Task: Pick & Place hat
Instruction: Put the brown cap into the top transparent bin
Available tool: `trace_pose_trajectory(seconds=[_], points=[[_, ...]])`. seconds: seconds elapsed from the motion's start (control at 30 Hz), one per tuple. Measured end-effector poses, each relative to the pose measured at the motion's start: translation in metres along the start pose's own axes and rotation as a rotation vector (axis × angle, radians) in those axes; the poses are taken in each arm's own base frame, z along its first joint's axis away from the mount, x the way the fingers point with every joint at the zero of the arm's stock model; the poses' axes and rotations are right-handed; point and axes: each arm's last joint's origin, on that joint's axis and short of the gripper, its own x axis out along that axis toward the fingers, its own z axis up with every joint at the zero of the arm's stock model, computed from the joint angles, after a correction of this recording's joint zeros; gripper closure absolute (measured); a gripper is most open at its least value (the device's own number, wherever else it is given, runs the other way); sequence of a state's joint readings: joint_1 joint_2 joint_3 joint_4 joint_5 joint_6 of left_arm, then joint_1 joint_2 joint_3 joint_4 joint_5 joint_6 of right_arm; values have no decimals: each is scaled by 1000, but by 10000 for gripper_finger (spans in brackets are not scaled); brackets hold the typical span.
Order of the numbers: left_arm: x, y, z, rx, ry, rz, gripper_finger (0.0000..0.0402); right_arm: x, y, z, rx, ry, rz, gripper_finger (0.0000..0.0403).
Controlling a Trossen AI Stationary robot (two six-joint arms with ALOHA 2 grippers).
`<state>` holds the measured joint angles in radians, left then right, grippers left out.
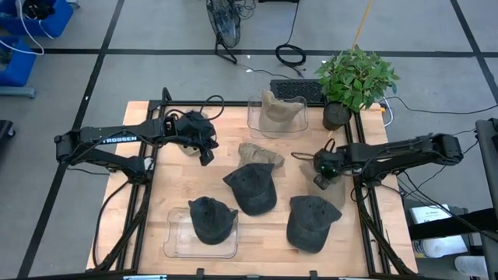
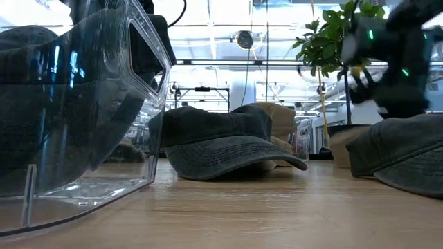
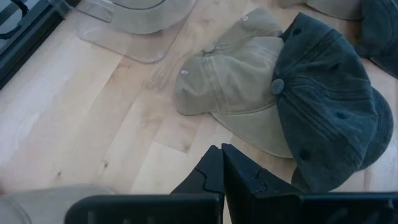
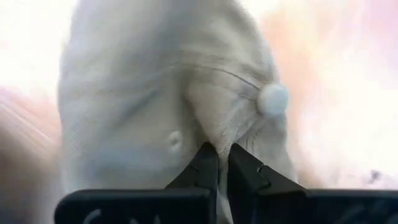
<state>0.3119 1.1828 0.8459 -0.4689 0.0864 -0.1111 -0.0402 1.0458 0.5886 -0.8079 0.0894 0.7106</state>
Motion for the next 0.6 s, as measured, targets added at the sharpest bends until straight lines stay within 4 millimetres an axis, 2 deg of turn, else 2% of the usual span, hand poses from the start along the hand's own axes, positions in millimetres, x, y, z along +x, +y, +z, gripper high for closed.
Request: trace_pose_trajectory(seconds=[0.37,0.6], points=[[0,2,1,39,-5,19,396,-82,36,39,-84,-390,-4,400],[-1,7,1,11,-9,36,397,-129,64,85,-212,-718,-28,402]])
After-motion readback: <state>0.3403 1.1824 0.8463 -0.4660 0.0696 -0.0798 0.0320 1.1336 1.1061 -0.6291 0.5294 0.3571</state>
